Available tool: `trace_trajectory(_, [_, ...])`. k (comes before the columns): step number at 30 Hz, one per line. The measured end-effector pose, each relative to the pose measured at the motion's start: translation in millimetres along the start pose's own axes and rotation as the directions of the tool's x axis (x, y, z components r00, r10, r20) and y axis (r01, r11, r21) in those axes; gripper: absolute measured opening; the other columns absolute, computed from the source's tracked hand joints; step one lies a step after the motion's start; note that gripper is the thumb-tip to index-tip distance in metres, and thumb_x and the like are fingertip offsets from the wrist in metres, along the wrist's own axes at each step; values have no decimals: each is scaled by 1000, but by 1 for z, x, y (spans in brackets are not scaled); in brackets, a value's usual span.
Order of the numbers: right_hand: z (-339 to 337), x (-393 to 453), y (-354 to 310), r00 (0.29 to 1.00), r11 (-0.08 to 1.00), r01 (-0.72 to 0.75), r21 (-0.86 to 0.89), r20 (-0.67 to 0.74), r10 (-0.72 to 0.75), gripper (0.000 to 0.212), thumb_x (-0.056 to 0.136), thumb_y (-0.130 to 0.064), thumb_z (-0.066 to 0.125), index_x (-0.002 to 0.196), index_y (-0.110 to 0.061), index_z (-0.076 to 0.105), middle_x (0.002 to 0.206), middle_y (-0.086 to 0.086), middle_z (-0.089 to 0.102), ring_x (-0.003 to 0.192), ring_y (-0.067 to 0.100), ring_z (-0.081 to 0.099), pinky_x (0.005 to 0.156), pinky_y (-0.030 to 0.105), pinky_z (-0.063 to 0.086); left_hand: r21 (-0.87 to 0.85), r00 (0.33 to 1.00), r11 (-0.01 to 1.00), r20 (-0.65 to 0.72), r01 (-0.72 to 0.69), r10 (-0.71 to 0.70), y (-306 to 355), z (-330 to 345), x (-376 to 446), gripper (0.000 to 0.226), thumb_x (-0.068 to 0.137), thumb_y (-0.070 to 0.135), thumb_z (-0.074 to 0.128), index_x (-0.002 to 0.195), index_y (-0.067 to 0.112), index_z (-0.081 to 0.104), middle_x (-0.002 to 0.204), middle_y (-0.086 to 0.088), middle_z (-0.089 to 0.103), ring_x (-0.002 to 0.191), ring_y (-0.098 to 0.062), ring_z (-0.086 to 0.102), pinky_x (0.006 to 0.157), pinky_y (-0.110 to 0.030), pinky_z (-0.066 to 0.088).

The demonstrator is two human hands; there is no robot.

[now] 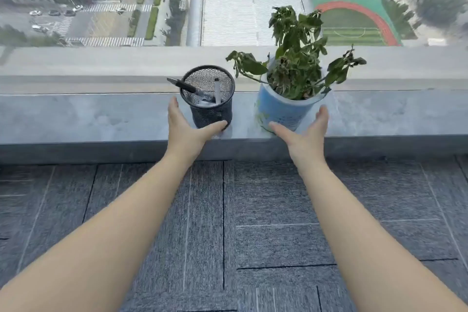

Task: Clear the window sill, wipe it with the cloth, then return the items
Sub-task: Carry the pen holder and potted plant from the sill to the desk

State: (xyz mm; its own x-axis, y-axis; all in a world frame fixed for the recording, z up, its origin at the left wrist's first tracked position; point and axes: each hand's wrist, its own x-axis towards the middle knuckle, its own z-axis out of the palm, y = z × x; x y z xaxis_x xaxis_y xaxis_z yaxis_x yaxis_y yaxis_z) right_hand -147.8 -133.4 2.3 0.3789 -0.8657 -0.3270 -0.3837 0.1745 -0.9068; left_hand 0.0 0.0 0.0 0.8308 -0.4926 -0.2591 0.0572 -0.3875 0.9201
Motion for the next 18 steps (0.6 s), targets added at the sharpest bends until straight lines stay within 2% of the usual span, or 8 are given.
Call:
trace_trajectory(3, [10,15,1,994,993,112,33,-2,-112,120,66,-24,81,147,-19,-8,157,2,2,145,17,7,120,39,14,-52,997,996,-5,-76,76,-5,4,15,118,41,38,79,137,12,14,148,-7,26,136,-17,26,115,-35,24])
trace_trajectory(5, [15,21,1,985,982,171,80,-22,-170,128,54,-32,84,146,-18,-4,155,5,15,143,21,20,118,45,23,-92,996,992,14,-84,86,-6,6,24,114,41,32,80,134,11,18,143,-8,35,128,-16,37,110,-25,33])
trace_trajectory(7, [16,27,3,978,972,211,107,-32,-208,124,52,-27,84,145,-14,3,148,8,28,136,21,32,114,44,32,-119,994,988,30,-100,104,-7,7,29,111,39,29,81,131,11,22,138,-10,41,123,-18,45,108,-37,38])
trace_trajectory(8, [16,29,4,974,967,225,120,-37,-223,118,56,-20,85,144,-12,6,144,8,32,133,20,35,113,41,34,-128,993,986,33,-107,112,-6,7,31,109,38,30,81,129,12,24,135,-11,44,121,-21,48,106,-43,40])
trace_trajectory(10, [15,35,5,965,959,260,111,-65,-254,108,60,-10,84,141,-10,13,140,8,36,130,19,39,111,36,36,-128,993,985,25,-113,118,-7,8,36,106,36,31,81,127,12,29,131,-13,50,117,-23,53,103,-48,42])
trace_trajectory(13, [16,40,5,958,956,279,87,-89,-271,100,60,-10,84,136,-8,19,133,4,40,123,15,42,105,26,39,-108,993,987,13,-115,117,-7,9,41,100,36,32,82,123,11,37,126,-13,55,114,-23,56,101,-48,44])
trace_trajectory(18, [19,42,6,945,950,307,50,-133,-298,93,58,-15,85,129,-4,26,121,-2,43,112,10,46,84,3,43,-75,991,988,-41,-134,131,-1,9,42,95,34,37,82,118,14,43,121,-9,59,111,-21,58,100,-47,45])
